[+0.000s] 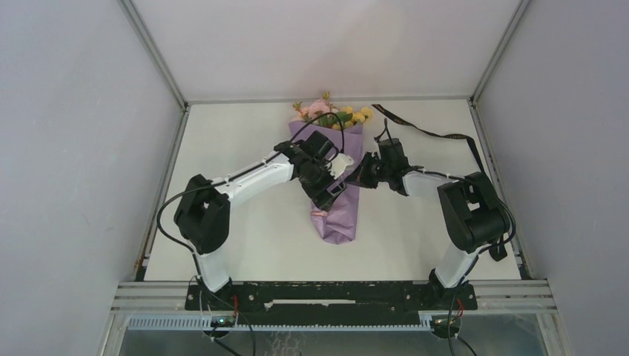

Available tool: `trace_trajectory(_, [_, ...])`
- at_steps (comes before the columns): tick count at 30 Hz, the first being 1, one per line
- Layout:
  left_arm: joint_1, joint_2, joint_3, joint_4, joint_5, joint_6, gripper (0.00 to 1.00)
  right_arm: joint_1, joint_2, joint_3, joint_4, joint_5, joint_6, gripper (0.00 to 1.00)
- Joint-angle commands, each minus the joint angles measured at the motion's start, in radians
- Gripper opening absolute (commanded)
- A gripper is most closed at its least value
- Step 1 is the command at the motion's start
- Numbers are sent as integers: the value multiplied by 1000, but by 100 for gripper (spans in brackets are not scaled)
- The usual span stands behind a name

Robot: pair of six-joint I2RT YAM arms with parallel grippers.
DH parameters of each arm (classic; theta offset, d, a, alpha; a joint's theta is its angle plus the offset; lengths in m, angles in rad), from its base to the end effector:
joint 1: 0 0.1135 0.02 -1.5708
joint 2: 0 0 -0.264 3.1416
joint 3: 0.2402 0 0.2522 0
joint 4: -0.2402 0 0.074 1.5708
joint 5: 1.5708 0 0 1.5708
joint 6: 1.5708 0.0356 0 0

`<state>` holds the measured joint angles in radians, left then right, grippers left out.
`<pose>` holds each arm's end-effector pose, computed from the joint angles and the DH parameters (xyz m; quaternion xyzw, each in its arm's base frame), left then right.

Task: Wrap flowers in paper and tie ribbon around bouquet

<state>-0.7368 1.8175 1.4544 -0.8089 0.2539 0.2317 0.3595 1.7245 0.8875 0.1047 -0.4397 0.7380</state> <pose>0.2731 -0.2599 0.2386 0.4748 0.8488 -0.1693 0.1592 0.3204 0.1366 0.1616 0.0805 0.8922 0.3772 0.2350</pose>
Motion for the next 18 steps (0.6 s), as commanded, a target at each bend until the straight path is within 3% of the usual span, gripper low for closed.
trace_trajectory(1, [-67, 13, 4, 38, -18, -30, 83, -6, 4, -8, 43, 1, -8, 0])
trace_trajectory(6, [-70, 87, 40, 57, -175, -50, 78, -8, -22, -13, 31, 13, -17, 0])
trace_trajectory(8, [-69, 90, 36, 72, -186, -61, 72, -10, -26, -13, 24, 18, -23, 0])
trace_trajectory(10, [-73, 90, 32, 82, -169, -73, 56, -11, -24, -14, 21, 16, -24, 0])
trace_trajectory(15, [-83, 87, 38, 72, -117, -90, 7, -12, -28, -21, 28, 15, -19, 4])
trace_trajectory(16, [-84, 85, 38, 72, -115, -91, 1, -12, -31, -21, 24, 15, -22, 7])
trace_trajectory(18, [-85, 84, 42, 67, -123, -86, 0, -14, -47, -21, 2, 15, -30, 19])
